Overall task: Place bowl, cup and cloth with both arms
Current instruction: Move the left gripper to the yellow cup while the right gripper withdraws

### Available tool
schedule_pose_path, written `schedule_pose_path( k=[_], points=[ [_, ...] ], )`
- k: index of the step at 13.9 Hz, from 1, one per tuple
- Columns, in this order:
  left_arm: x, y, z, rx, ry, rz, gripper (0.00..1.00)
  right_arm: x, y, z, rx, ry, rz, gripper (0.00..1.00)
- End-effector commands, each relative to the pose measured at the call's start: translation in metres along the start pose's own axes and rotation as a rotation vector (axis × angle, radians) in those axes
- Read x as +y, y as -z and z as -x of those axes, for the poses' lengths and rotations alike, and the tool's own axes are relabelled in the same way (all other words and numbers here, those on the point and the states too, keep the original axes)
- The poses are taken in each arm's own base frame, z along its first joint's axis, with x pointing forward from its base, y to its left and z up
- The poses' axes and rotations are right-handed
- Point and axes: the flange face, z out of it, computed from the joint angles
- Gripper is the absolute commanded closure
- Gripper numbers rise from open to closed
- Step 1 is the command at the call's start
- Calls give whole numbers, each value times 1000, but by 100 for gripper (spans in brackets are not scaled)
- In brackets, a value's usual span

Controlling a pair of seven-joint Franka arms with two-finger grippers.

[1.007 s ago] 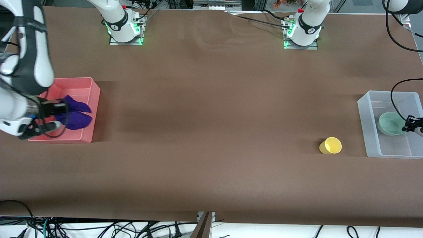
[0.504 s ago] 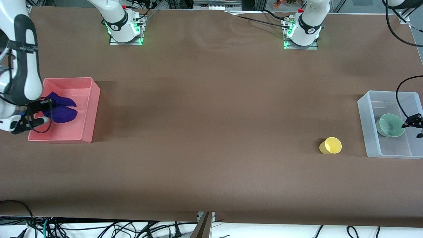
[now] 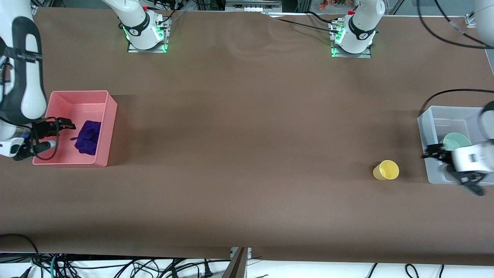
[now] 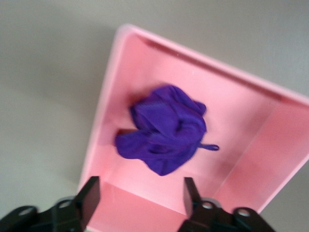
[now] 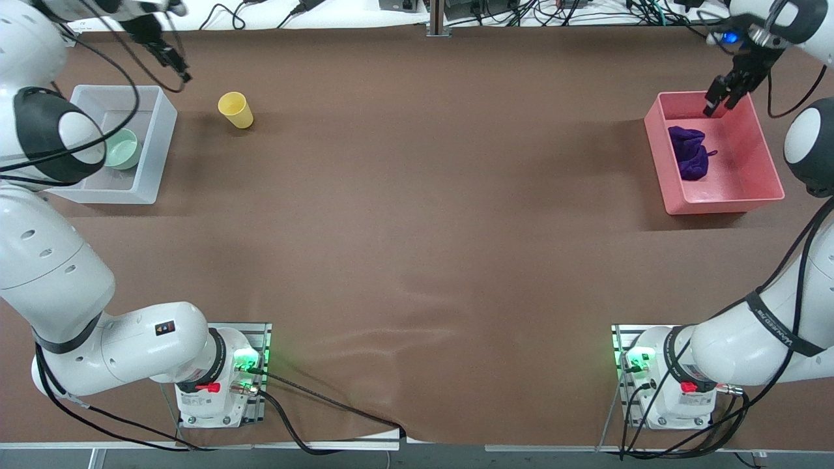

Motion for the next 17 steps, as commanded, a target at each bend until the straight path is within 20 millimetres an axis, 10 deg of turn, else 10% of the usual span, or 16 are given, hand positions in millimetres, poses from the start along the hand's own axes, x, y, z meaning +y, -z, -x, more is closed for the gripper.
schedule_pose_path(
  k=[1,5,8,13,17],
  points=[
    [11,-37,-22,-9,87,-3,1,-55,62,-24,33,1,-17,0],
    [2,-89,-28,-14,93,15,18,-178,128,-33,67,-111,24,0],
    [-5,-121,-24,2,152,89,100,-200,197,1,190,-111,99,0],
    [-8,-114,-22,16,164,101,100,-176,235,39,264,-168,143,0],
    [-4,-27,4,-24,162,80,100,-187,230,39,205,-183,175,0]
  ],
)
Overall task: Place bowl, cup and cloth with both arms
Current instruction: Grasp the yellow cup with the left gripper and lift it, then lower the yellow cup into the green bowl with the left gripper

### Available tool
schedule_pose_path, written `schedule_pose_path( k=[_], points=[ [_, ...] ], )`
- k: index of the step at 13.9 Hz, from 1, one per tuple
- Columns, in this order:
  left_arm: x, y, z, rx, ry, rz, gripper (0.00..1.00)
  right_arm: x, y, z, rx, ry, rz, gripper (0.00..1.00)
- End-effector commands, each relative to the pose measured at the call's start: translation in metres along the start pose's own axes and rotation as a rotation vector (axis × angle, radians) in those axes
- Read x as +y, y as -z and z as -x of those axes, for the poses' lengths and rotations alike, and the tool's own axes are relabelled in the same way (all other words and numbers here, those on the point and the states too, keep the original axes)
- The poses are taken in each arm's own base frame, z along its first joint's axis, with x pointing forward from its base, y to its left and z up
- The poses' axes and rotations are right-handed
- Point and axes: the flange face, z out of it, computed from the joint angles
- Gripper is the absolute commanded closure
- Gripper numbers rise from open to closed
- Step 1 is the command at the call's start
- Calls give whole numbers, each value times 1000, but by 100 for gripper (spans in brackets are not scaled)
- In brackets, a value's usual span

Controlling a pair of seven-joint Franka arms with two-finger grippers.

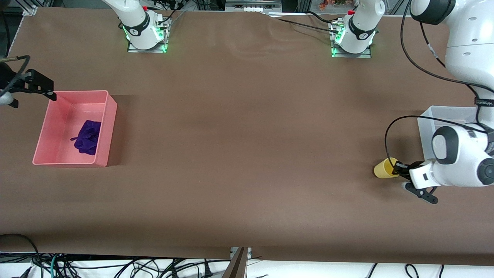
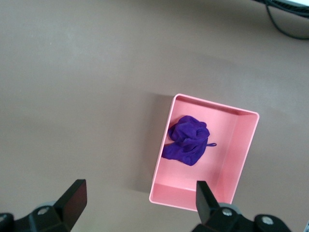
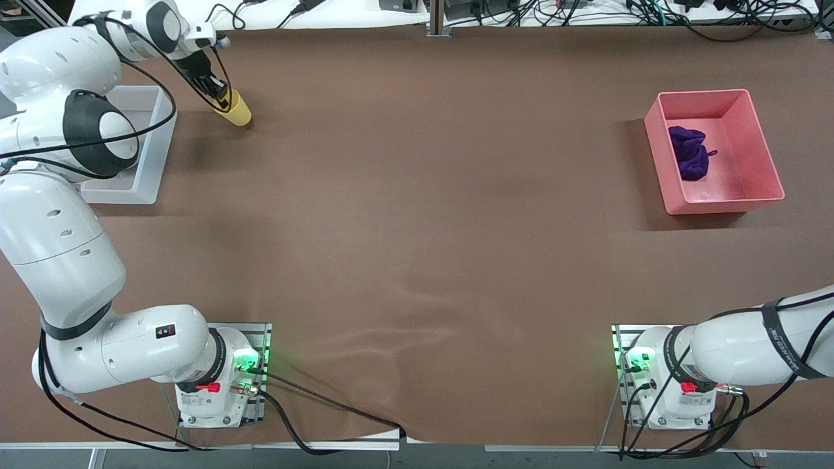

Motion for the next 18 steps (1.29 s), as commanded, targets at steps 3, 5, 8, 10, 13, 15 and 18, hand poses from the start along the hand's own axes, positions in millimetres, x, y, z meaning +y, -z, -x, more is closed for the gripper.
schedule_pose_path(
  k=[3,5,8,10,13,15,18],
  points=[
    [-8,124,68,-93,-85,-114,100,-10,-1,1,-19,-97,-16,0],
    [-51,132,109,-155,-152,-162,100,-5,-6,-1,-27,-99,-12,0],
    [-122,102,176,-204,-182,-177,100,-8,-11,-5,-31,-88,-7,0],
    [-154,72,202,-161,-211,-210,100,-12,-10,-7,-21,-82,-5,0],
    [-180,32,214,-129,-207,-207,100,-11,-12,-8,-26,-83,-6,0],
    [-181,30,214,-126,-206,-205,79,-8,-12,-7,-29,-88,-5,0],
    [-176,43,212,-126,-236,-209,0,-7,-13,-7,-31,-89,-6,0]
  ],
)
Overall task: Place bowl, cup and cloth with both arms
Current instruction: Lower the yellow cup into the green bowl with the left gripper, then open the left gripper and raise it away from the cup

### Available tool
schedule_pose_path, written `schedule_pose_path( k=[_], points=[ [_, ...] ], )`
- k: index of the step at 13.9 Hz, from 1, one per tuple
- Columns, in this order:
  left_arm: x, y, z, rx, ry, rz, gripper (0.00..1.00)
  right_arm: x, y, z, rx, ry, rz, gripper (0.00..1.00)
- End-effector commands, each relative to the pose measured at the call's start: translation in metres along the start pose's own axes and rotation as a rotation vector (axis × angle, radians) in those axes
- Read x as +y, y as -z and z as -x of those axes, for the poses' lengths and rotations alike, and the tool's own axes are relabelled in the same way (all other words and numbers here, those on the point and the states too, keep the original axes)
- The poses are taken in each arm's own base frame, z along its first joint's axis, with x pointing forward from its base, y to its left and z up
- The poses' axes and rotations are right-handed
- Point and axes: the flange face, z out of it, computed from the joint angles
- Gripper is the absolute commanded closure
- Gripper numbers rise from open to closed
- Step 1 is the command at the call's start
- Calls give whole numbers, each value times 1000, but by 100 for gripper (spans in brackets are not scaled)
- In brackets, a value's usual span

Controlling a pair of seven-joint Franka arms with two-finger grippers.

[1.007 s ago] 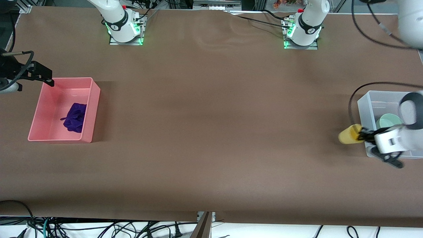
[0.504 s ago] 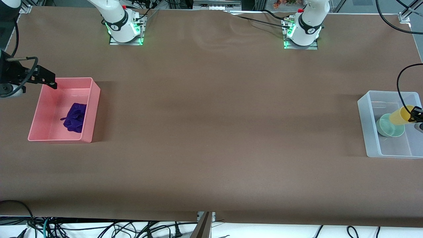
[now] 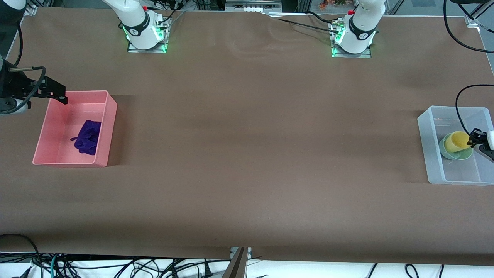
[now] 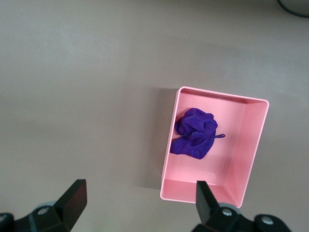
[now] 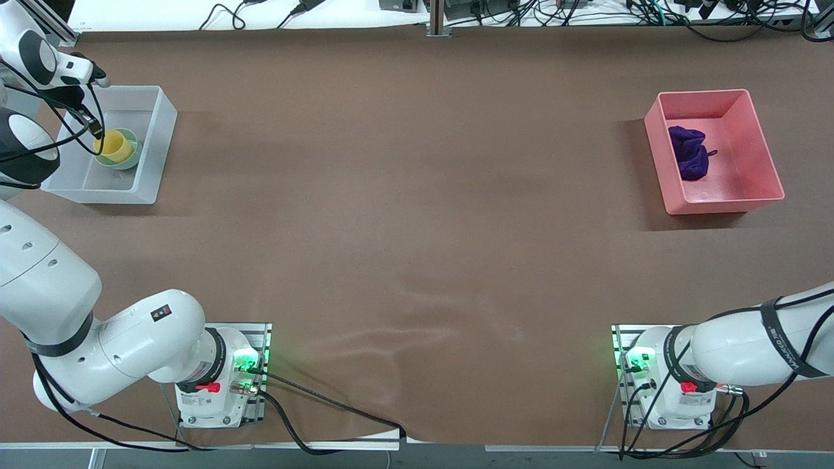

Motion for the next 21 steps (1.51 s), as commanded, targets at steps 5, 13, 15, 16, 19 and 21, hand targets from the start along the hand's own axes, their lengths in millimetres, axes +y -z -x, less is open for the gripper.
schedule_pose_path(
  k=[5,13,15,16,19,21],
  points=[
    [57,139,-48,107,-34,11,0,1,2,1,4,-13,-4,0],
    [192,279,-139,66,362,109,0,2,2,1,5,-16,-8,0],
    [235,315,-150,64,343,17,0,3,2,1,3,-17,-8,0],
    [253,325,-147,53,372,-17,0,3,2,1,3,-17,-8,0],
    [277,315,-134,112,577,72,0,3,2,1,3,-17,-8,0],
    [280,309,-114,257,625,21,0,3,2,1,3,-17,-8,0]
  ],
)
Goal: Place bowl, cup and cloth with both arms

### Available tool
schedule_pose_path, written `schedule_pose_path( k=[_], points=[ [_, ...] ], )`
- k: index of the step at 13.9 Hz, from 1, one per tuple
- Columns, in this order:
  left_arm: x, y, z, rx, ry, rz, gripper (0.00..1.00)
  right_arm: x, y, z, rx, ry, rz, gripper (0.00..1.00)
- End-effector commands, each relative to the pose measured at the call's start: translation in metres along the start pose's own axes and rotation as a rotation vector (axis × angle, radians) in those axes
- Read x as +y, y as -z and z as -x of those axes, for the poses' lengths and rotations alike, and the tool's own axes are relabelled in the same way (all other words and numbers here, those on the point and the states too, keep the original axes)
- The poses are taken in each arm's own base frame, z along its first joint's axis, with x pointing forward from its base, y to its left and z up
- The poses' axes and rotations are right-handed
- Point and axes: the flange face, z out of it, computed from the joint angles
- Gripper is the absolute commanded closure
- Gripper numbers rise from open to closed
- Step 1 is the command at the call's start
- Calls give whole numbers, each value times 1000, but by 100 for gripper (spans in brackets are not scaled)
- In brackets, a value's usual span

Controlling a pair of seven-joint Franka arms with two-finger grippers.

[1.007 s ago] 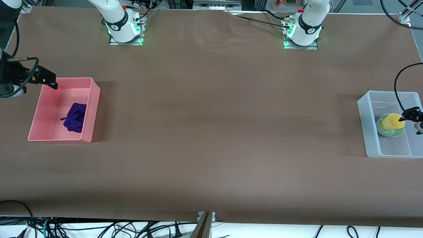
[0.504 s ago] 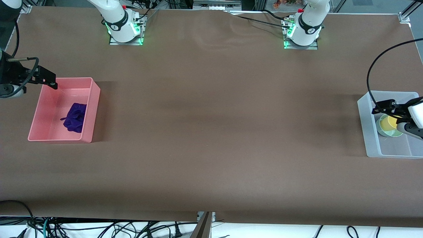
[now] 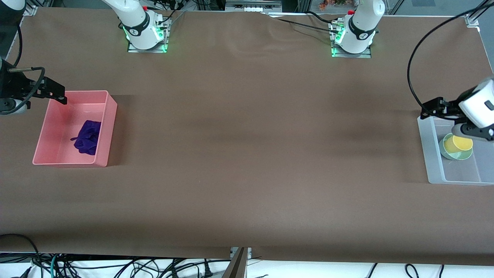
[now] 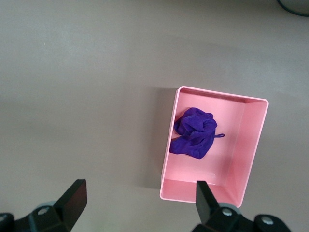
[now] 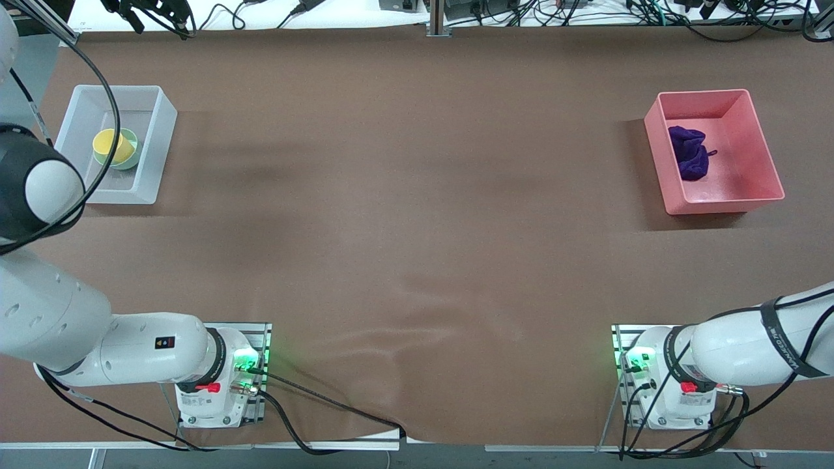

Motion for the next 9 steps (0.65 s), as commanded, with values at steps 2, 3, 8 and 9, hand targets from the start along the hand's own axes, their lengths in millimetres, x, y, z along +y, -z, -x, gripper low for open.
schedule_pose_path(
  k=[2,3,8,9],
  points=[
    [-5,-11,58,100,55,8,0,1,2,1,4,-14,-8,0],
    [-9,-17,63,85,60,11,0,2,2,1,4,-15,-8,0],
    [-10,-19,60,41,61,11,0,1,2,1,1,-14,-9,0],
    [-8,-21,60,25,58,12,0,1,2,1,1,-14,-9,0]
  ],
)
